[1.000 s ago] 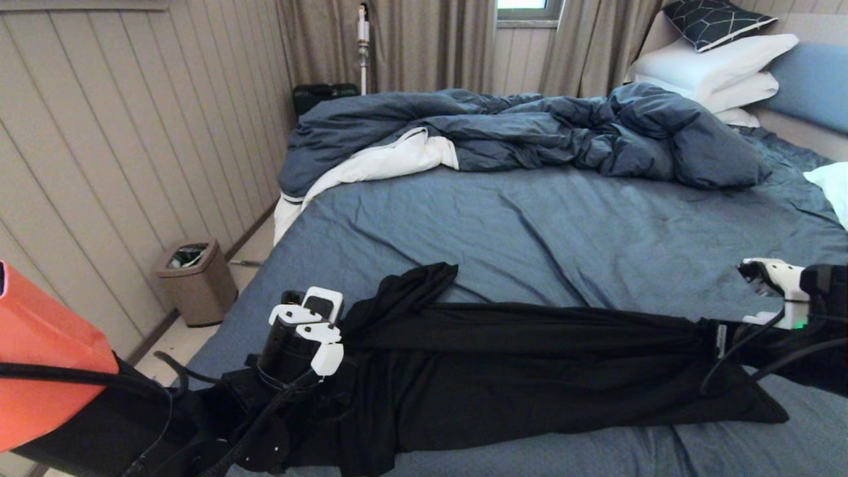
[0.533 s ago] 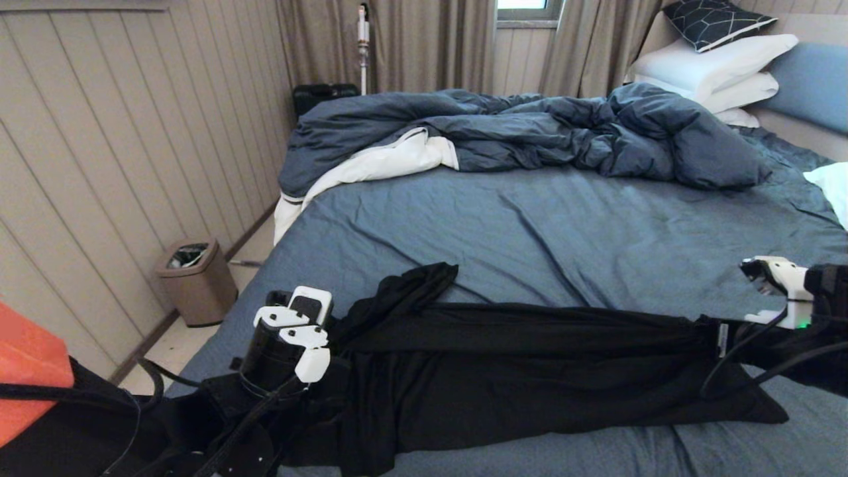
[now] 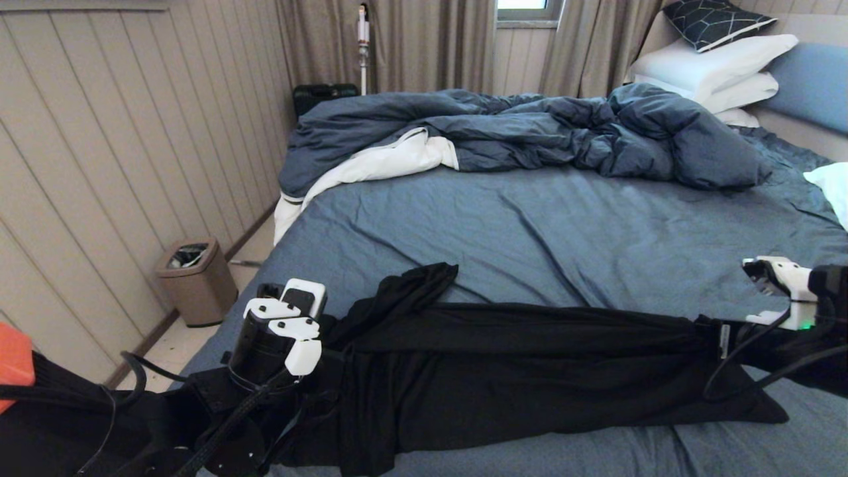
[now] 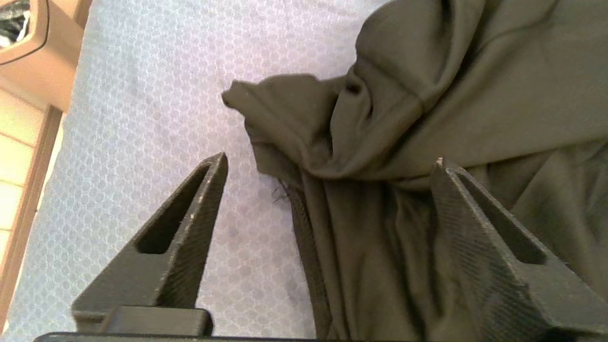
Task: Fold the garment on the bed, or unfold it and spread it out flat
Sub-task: Fold the black T-shirt
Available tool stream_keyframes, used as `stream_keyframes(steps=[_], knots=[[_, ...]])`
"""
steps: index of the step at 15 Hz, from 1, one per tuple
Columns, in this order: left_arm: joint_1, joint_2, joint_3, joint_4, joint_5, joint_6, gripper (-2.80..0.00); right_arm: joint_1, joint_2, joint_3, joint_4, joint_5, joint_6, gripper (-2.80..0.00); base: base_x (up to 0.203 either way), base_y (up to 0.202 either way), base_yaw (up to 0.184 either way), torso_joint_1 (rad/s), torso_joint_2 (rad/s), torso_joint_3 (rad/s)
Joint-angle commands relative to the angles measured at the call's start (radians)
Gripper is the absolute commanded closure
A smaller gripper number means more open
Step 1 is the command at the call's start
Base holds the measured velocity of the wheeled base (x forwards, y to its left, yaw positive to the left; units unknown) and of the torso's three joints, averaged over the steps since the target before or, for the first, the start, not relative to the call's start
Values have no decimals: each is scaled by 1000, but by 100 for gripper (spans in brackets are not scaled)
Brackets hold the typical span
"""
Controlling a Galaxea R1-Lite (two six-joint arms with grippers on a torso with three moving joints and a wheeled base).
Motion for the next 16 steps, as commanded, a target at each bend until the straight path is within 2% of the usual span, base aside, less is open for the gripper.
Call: stream_keyframes(steps=[1, 4, 5, 10, 13, 16], knots=[[1, -12, -3, -2, 2, -2, -280, 0, -2, 4, -3, 5, -1, 0, 0, 0, 0, 0, 0, 0], [0, -21, -3, 2, 2, -2, -280, -2, -8, -4, -3, 5, 5, 0, 0, 0, 0, 0, 0, 0], [2, -19, -3, 3, 2, -2, -280, -2, -6, 0, -4, 4, 5, -280, 0, 0, 0, 0, 0, 0], [0, -22, -36, 54, -3, -26, -280, 0, -9, -2, -1, 5, 4, -280, 0, 0, 0, 0, 0, 0], [8, -26, -118, 99, -4, -28, -280, -2, -13, -52, 42, 6, 8, -280, 0, 0, 0, 0, 0, 0], [35, -25, -278, 195, -5, -29, -280, -2, -21, -175, 169, 10, 103, -280, 0, 0, 0, 0, 0, 0]])
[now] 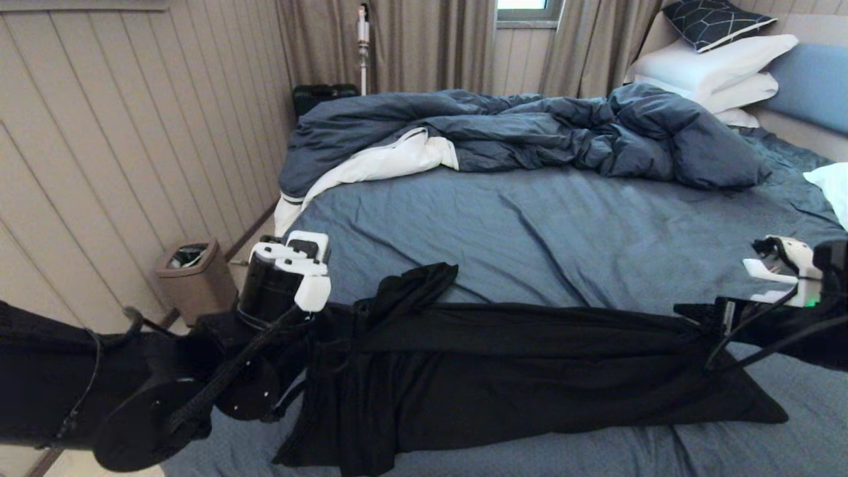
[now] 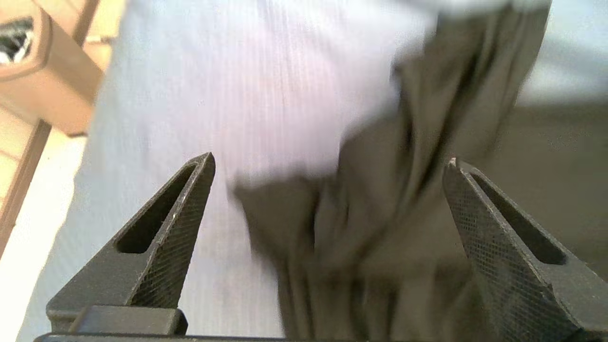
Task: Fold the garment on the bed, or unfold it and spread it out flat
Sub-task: Fold the black T-shirt
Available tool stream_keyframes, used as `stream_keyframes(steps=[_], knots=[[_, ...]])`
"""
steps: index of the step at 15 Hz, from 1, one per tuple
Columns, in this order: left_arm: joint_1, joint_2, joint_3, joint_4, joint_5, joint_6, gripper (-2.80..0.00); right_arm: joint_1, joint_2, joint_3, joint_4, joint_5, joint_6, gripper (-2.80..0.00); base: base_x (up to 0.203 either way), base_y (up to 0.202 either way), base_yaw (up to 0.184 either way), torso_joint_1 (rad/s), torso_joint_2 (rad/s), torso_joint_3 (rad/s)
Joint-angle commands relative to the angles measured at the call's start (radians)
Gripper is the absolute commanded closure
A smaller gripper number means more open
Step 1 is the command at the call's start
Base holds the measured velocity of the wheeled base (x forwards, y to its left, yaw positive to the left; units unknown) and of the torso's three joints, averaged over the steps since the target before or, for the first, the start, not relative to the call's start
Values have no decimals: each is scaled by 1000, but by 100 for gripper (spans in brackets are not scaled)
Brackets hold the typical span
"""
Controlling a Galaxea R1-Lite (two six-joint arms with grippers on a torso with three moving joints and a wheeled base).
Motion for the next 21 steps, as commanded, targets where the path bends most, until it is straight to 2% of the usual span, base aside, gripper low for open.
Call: stream_keyframes(steps=[1, 3, 4, 5, 8, 10, 11, 15, 21], knots=[[19, 13, -107, 47, 1, -1, -280, 1, 0, -74, 65, 2, 33, -280, 0, 0, 0, 0, 0, 0], [43, 72, -249, 151, -9, -10, -280, 6, 25, -138, 138, 0, 48, -280, 0, 0, 0, 0, 0, 0], [54, 113, -324, 204, -18, -18, -280, 7, 38, -152, 150, -3, 49, 0, 0, 0, 0, 0, 0, 0], [64, 154, -398, 257, -26, -28, 0, 10, 38, -157, 152, -4, 47, 0, 0, 0, 0, 0, 0, 0], [79, 256, -586, 393, -47, -57, 0, 11, 49, -177, 150, -3, 40, 0, 0, 0, 0, 0, 0, 0], [81, 282, -603, 413, -157, -29, 0, 12, 53, -183, 146, -2, 41, 0, 0, 0, 0, 0, 0, 0], [80, 310, -603, 403, -175, -9, 0, 12, 55, -177, 146, -2, 39, 0, 0, 0, 0, 0, 0, 0], [93, 408, -604, 306, -167, 46, 0, 16, 52, -152, 145, 4, 38, 0, 0, 0, 0, 0, 0, 0], [108, 418, -602, 268, -164, 50, 0, 18, 53, -124, 142, 3, 33, 0, 0, 0, 0, 0, 0, 0]])
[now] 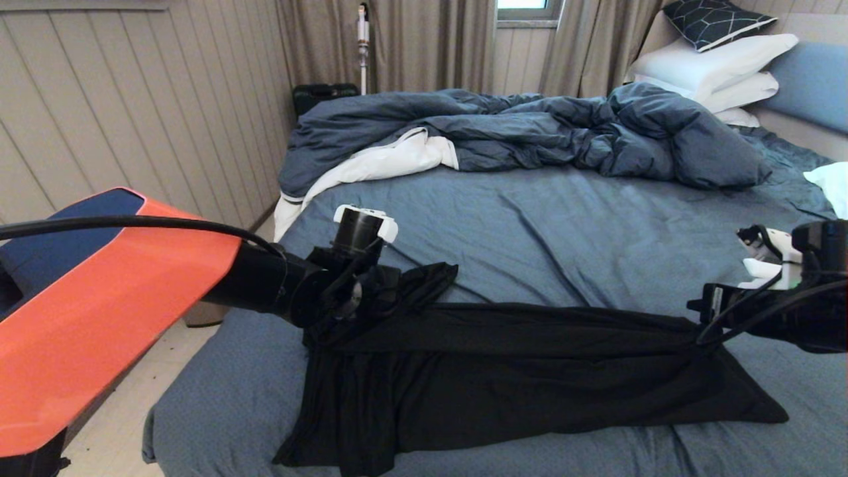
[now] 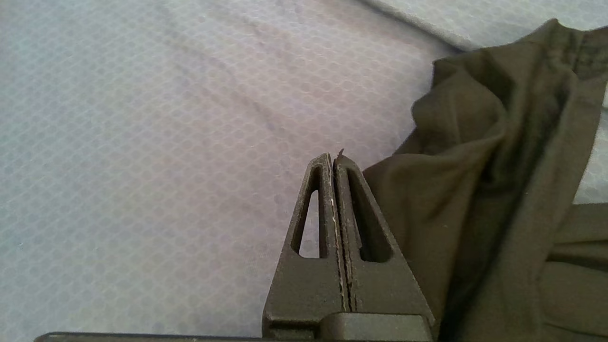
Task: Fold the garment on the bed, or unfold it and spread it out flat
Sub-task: Fold the black T-shirt
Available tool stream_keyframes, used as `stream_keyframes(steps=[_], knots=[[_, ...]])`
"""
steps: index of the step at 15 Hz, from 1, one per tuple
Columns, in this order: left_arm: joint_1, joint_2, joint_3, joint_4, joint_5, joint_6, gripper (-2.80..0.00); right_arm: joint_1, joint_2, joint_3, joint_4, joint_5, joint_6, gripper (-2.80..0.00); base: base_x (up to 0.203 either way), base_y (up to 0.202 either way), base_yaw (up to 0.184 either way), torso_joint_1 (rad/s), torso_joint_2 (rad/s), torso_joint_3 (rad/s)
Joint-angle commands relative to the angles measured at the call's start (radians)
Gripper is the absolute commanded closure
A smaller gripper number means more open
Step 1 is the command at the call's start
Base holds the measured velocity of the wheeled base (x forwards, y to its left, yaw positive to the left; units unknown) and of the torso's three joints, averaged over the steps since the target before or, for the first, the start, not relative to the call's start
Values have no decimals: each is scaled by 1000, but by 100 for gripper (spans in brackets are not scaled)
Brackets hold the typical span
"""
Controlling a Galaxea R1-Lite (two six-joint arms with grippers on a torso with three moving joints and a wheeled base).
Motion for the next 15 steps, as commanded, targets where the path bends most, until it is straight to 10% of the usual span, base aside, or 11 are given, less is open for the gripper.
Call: stream_keyframes(steps=[1, 2, 15], knots=[[-1, -12, 1, 6, 12, -5, 0, 1, 5, 1, -2, 0, 0, 0, 0, 0, 0, 0, 0, 0], [-6, -25, 1, 11, 20, -13, -280, 1, 10, 2, -2, 1, 0, 0, 0, 0, 0, 0, 0, 0], [-24, 28, 1, 30, -62, -46, -280, -5, 26, 36, -59, 0, -3, 0, 0, 0, 0, 0, 0, 0]])
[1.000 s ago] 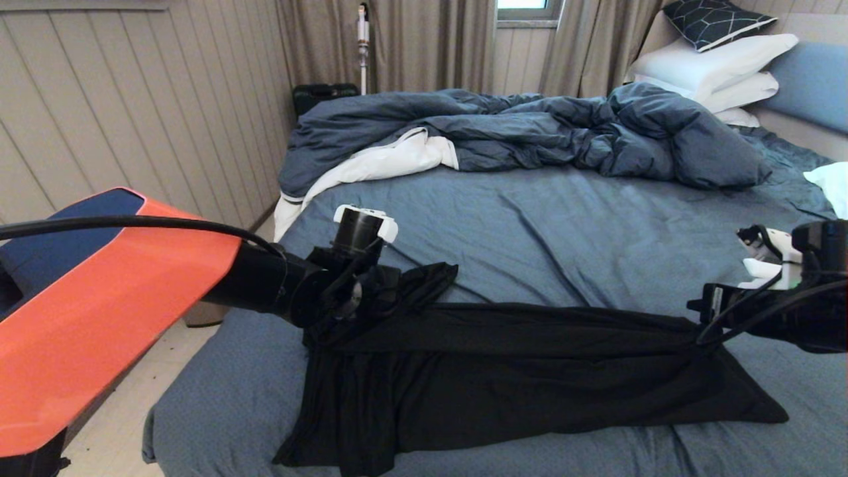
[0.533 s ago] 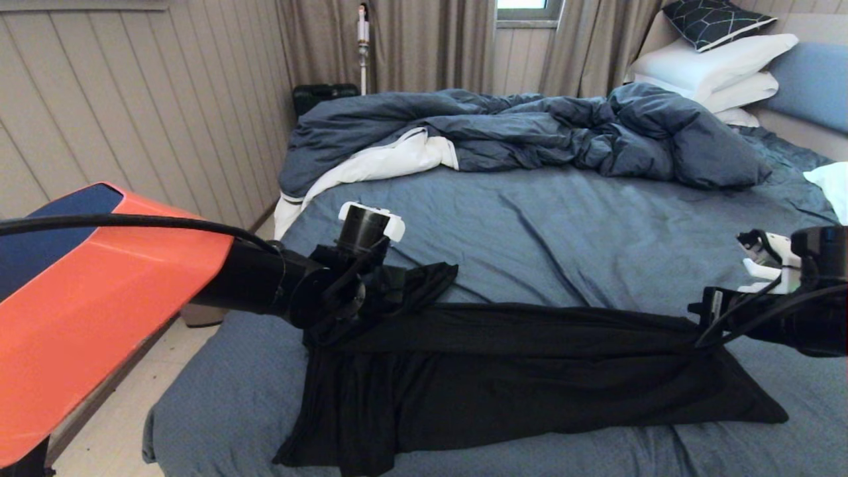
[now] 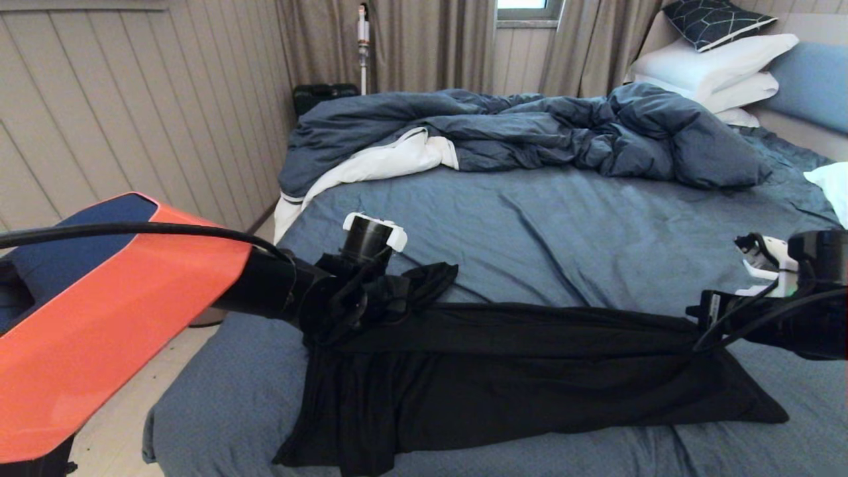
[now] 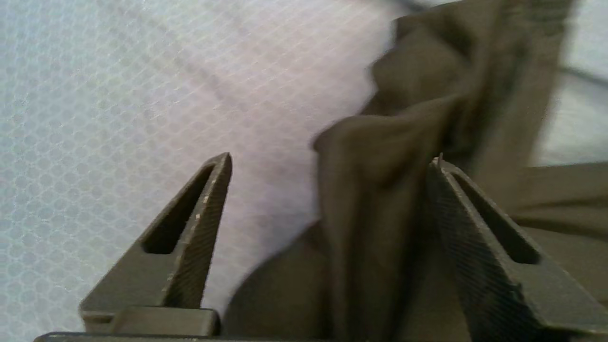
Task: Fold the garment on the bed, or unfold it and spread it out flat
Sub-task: Fold the black T-shirt
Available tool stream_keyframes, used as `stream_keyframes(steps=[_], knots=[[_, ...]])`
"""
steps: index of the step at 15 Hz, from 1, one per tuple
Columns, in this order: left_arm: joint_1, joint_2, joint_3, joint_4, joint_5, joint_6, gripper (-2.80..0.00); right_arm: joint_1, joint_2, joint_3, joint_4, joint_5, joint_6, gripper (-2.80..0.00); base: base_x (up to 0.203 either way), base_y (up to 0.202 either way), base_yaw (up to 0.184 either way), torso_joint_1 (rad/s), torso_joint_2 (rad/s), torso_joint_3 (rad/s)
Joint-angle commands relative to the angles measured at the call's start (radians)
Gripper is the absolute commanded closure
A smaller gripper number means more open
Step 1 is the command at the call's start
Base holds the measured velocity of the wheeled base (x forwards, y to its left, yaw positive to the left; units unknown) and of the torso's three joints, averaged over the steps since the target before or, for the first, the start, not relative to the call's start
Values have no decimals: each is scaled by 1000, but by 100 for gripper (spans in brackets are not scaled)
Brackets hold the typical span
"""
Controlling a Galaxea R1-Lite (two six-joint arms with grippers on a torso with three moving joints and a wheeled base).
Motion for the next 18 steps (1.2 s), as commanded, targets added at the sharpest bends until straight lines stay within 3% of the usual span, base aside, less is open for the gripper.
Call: stream_keyframes(steps=[1, 2, 12, 15, 18], knots=[[4, 19, 0, -2, 2, -1, -280, 0, 4, -2, -2, 2, 0, 0, 0, 0, 0, 0, 0, 0], [4, 26, 0, -2, 2, -1, 0, 0, 5, -2, -3, 2, 0, 0, 0, 0, 0, 0, 0, 0], [-14, -73, 3, -43, 23, 8, 0, 1, 14, 5, -4, 0, 0, 0, 0, 0, 0, 0, 0, 0], [-44, -116, 35, -49, 121, -2, 0, 0, 13, 3, -4, 2, 2, 0, 0, 0, 0, 0, 0, 0], [-65, -211, 157, -63, 144, -7, 0, -2, 14, -1, -4, 2, 0, 0, 0, 0, 0, 0, 0, 0]])
